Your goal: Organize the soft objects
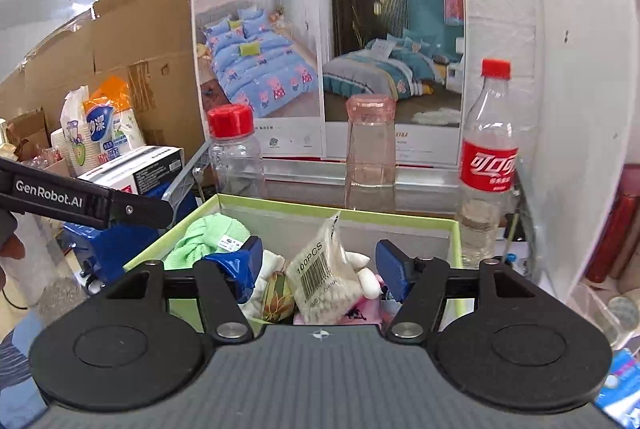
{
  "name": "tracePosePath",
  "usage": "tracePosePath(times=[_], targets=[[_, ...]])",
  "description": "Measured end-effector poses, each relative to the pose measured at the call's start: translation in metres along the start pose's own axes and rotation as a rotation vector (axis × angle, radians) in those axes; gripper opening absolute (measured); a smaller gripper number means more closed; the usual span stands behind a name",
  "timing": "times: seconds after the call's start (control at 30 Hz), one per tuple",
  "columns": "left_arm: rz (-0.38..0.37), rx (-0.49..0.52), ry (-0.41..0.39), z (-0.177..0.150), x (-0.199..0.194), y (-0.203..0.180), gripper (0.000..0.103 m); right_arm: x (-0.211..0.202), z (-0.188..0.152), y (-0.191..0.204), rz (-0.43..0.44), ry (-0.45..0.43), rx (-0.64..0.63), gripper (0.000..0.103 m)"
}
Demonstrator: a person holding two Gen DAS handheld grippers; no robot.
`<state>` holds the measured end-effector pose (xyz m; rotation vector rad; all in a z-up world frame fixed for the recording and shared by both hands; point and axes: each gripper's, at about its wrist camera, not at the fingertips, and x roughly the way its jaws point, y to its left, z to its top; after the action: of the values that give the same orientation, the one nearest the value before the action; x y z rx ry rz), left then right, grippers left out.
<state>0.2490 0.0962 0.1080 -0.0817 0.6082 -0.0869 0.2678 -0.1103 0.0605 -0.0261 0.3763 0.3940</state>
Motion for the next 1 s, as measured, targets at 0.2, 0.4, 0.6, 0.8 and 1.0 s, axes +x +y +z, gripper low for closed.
tracePosePath(times=[0.2,0.4,0.6,0.8,1.0], targets=[[-0.011,0.003,-0.088,-0.011,-0.063,-0.016,0.103,-0.066,0.014,0.008,-0.052,-0.081,-0.022,0.051],[-0.025,0.028,-0.164,-0.026,-0.118,-0.034,0.103,-0.126,0.012,0.018,-0.104,-0.16,-0.017,0.052],[-0.053,0.024,-0.202,-0.049,-0.15,-0.05,0.103,-0.164,-0.017,0.032,-0.15,-0.236,0.016,0.053],[-0.023,0.011,-0.169,-0.094,-0.151,-0.061,0.103,-0.176,-0.074,0.043,-0.219,-0.244,0.134,0.054],[0.086,0.008,-0.113,-0.148,-0.142,-0.065,0.103,-0.157,-0.12,0.05,-0.257,-0.073,0.16,0.054]])
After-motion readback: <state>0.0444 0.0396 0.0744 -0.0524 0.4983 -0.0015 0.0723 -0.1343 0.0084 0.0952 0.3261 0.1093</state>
